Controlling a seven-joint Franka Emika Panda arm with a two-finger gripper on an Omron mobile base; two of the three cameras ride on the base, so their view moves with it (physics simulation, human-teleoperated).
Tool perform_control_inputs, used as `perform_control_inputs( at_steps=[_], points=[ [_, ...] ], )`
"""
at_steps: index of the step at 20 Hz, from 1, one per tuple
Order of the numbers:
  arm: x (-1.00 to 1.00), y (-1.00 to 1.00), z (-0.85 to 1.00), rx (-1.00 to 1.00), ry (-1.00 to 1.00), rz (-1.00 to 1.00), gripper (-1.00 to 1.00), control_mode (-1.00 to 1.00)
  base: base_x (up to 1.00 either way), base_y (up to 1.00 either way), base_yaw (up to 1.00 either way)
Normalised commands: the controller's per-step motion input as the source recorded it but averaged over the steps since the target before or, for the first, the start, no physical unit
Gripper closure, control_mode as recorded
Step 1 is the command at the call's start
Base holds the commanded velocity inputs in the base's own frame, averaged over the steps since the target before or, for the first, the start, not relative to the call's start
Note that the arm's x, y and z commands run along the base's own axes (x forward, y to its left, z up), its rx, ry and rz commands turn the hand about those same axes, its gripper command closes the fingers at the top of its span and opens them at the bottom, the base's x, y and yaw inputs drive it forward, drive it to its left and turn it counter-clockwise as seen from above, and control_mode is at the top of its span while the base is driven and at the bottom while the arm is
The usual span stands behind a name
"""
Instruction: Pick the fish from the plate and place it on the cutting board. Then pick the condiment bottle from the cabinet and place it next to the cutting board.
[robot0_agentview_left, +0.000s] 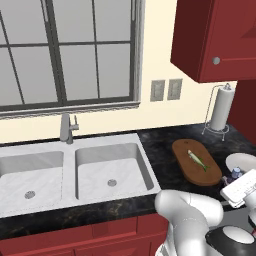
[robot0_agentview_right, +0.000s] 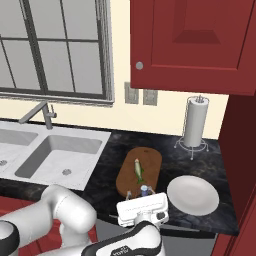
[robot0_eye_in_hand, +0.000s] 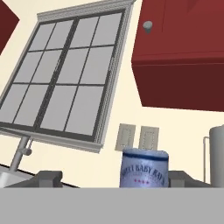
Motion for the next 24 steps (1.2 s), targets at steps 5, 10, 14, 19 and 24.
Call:
perform_control_inputs(
  at_steps=[5, 10, 14, 19, 24],
  points=[
    [0.00, 0.00, -0.09, 0.00, 0.00, 0.00, -1.00, -1.00, 0.00, 0.00, 0.00],
    [0.00, 0.00, -0.08, 0.00, 0.00, 0.00, -1.00, -1.00, 0.00, 0.00, 0.00],
    [0.00, 0.00, -0.05, 0.00, 0.00, 0.00, -1.00, -1.00, 0.00, 0.00, 0.00],
    [0.00, -0.03, 0.00, 0.00, 0.00, 0.00, -1.00, -1.00, 0.00, 0.00, 0.00],
    [0.00, -0.14, 0.00, 0.00, 0.00, 0.00, -1.00, -1.00, 0.00, 0.00, 0.00]
  ],
)
